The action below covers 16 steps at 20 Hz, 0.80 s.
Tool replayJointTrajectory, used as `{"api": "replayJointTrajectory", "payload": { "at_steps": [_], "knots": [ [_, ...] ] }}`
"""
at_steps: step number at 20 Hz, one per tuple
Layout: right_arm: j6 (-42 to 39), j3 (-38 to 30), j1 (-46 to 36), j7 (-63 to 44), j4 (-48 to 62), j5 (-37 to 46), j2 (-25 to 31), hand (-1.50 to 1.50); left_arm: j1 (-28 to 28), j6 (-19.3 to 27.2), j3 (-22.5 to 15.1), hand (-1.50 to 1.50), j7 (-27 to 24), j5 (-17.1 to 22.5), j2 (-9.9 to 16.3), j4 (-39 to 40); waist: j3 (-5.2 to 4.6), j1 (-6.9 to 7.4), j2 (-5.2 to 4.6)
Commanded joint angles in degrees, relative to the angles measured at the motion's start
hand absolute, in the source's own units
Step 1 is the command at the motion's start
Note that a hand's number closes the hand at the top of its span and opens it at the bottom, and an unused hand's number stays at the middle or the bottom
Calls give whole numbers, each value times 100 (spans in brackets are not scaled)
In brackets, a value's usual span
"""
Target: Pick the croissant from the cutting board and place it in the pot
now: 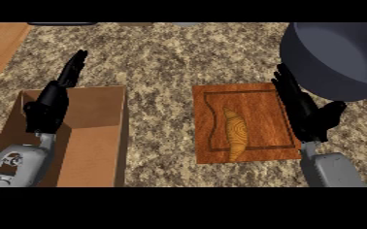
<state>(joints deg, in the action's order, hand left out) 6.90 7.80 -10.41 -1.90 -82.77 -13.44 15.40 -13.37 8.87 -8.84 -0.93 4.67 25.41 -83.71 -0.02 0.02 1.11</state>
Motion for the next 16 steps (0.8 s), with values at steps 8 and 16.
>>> {"api": "replayJointTrajectory", "payload": {
  "at_steps": [8,16],
  "knots": [
    [-854,530,-1428,981,561,2301,2126,150,28,339,589,0,647,691,-262,-476,-57,346,-206],
    [-1314,167,-1570,2818,1083,1539,1550,-150,126,794,530,0,1294,1059,-195,-998,9,19,-142]
  ]
}}
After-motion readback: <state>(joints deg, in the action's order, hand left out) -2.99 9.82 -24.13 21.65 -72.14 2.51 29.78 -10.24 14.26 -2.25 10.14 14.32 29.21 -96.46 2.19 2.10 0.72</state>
